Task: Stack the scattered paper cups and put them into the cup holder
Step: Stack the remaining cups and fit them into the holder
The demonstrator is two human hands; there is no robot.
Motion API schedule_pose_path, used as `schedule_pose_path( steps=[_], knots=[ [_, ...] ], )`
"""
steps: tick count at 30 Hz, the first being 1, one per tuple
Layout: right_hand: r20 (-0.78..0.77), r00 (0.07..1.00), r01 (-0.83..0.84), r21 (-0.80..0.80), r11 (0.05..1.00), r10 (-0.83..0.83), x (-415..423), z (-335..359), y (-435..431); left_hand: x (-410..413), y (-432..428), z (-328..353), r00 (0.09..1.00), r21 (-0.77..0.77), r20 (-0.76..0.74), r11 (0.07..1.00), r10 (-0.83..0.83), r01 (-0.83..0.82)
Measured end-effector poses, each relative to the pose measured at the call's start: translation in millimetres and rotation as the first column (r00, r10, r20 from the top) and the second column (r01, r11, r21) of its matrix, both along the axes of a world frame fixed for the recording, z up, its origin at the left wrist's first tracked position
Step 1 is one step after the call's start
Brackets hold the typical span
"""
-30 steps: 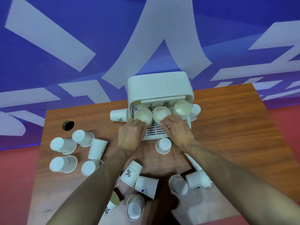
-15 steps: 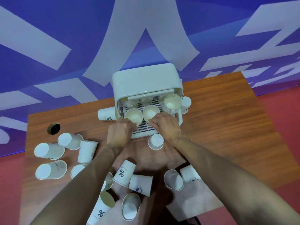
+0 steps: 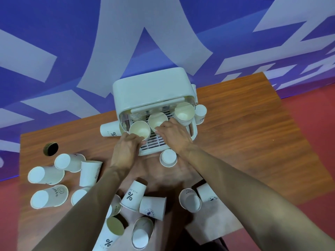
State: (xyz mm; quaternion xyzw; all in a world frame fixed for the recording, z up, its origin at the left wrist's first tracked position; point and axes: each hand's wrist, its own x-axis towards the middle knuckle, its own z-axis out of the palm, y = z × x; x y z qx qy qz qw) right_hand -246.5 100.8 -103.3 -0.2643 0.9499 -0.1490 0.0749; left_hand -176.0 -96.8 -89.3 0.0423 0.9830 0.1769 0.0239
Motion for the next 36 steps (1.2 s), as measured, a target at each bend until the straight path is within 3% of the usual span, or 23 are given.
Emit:
schedule_pose_path(
  steps=[4,10,18,22,26,32,36],
  knots=[
    [0.036,0.999,-0.04,0.015,0.999,0.039,-2.4,-1.1,8.8,-3.7,5.6,0.9,1.0,-0.024,-0.004,0.999,0.025,-0.025],
    [-0.045,0.999,-0.018,-0.018,1.0,0.018,0.9,7.6,12.9,-0.2,11.2,7.1,0.998,-0.082,-0.012,0.994,0.067,-0.068],
    [-0.12,0.992,-0.062,-0.145,0.988,0.045,25.5,33.5,39.6,11.4,27.1,33.9,0.973,-0.035,-0.198,0.991,0.118,-0.127],
    [-0.124,0.99,-0.085,-0.205,0.975,0.06,49.0,42.8,77.7,16.0,46.8,54.0,0.973,-0.093,-0.227,0.996,-0.03,0.009],
    [-0.063,0.998,0.009,-0.23,0.973,-0.024,61.3,48.1,135.6,18.1,85.0,74.0,0.958,-0.147,-0.22,0.977,-0.186,0.156],
    [0.046,0.976,0.22,-0.201,0.955,-0.215,71.5,52.5,246.7,28.6,155.1,71.3,0.961,-0.143,-0.066,0.956,-0.268,0.256],
    [0.109,0.937,0.345,-0.162,0.924,-0.331,73.6,68.6,298.7,29.4,202.0,67.4,0.941,-0.228,0.08,0.913,-0.328,0.337]
  ],
)
